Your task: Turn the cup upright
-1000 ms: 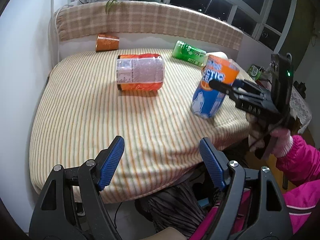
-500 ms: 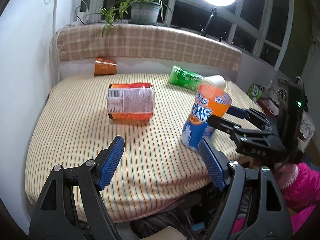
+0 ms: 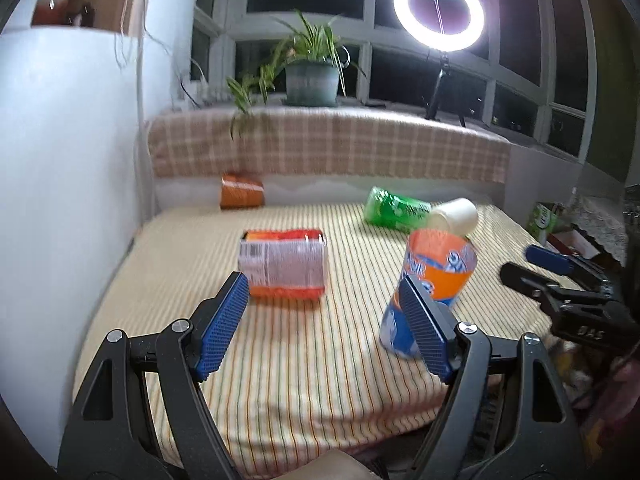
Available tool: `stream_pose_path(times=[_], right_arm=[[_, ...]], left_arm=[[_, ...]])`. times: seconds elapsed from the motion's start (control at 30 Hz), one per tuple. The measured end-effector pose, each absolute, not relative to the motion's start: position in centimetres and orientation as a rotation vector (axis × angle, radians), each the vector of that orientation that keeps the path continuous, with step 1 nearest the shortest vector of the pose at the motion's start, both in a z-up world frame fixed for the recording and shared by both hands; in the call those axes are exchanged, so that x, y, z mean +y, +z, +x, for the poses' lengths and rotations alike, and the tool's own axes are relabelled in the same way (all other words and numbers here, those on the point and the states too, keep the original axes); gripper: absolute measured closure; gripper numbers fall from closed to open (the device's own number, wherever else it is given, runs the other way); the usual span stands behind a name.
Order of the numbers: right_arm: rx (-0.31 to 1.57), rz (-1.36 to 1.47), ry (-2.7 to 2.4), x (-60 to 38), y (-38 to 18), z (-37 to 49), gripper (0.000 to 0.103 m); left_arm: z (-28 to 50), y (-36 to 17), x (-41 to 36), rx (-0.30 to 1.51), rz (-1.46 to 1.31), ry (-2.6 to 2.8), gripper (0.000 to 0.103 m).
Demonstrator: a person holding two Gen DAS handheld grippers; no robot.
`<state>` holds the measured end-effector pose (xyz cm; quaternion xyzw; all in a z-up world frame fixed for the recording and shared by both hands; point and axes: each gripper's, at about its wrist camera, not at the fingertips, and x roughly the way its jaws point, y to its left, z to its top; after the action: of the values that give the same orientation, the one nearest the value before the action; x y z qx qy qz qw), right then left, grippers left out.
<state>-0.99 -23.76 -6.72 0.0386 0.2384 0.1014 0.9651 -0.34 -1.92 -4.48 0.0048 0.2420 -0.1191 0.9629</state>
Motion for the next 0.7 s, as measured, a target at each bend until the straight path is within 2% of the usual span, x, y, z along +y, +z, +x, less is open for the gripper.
stream_pose_path(times=[0.1, 0.23, 0.47, 0.6, 0.7], right_arm=[[0.467, 0.078, 0.138, -24.8, -6.2, -1.8, 0.027], [0.441, 0.076, 0.063, -26.0, -5.5, -2.5, 0.022], [0.418, 0.064, -0.033, -27.3, -4.7, -2.9, 0.021], [0.424, 0.086, -0.058, -28.0, -4.7, -2.8, 0.02], [0.425, 0.094, -0.081, -28.5, -4.8, -2.9, 0.017]], left_arm=[[-0.7, -4.3, -2.4, 0.457, 0.016, -0.216, 0.013], [-0.8, -4.1, -2.7, 0.435, 0.01, -0.205, 0.012], [-1.3, -3.4, -3.5, 0.398, 0.024, -0.172, 0.011], [-1.5, -3.1, -3.6, 0.387, 0.018, -0.164, 0.002], [-1.7, -2.8, -3.7, 0.371, 0.018, -0.146, 0.002]])
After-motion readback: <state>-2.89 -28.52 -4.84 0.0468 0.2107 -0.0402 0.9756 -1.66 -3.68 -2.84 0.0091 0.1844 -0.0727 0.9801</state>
